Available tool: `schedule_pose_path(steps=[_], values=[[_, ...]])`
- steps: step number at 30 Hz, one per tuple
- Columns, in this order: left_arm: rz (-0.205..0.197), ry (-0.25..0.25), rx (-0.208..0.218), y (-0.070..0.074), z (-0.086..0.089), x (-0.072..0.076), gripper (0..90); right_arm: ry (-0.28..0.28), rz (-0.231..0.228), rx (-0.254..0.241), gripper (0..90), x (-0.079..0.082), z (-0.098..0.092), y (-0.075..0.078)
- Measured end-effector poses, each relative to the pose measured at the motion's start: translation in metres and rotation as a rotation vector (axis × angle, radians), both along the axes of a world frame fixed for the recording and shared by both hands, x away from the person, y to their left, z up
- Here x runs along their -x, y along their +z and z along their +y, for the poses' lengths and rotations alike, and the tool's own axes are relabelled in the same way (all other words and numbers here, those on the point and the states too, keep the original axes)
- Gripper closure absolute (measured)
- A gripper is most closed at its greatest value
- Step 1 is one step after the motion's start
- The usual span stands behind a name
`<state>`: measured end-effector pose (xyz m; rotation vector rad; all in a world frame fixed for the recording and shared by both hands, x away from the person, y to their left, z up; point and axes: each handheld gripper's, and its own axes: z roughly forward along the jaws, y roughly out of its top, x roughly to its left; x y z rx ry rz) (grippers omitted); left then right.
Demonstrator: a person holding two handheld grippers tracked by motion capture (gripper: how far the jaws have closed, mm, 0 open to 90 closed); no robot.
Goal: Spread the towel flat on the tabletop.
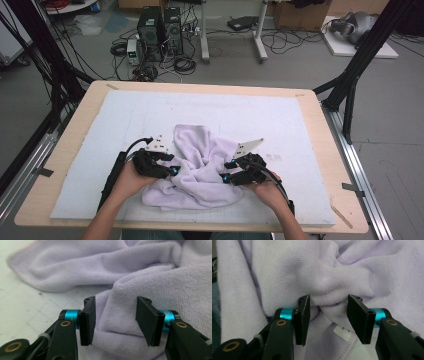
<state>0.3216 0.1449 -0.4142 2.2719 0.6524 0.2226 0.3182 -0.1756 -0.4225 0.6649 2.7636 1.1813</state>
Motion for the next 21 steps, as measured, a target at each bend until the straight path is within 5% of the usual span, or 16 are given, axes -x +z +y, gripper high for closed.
schedule_pose_path(steps=[5,14,18,21], values=[[0.042,-0.048,-0.056,-0.013,-0.012,-0.003,60.9,0.003,0.019,0.017,59.0,-0.003,0.006,-0.009],[0.021,-0.075,-0.099,-0.014,-0.015,0.001,84.0,0.018,-0.006,0.03,75.4,-0.004,0.006,-0.009],[-0.005,-0.064,-0.11,-0.008,-0.011,0.006,85.1,0.031,-0.02,0.024,79.1,-0.004,0.004,-0.006],[-0.027,-0.052,-0.078,-0.001,-0.003,0.012,85.3,0.03,-0.037,0.015,80.0,-0.002,0.001,-0.002]])
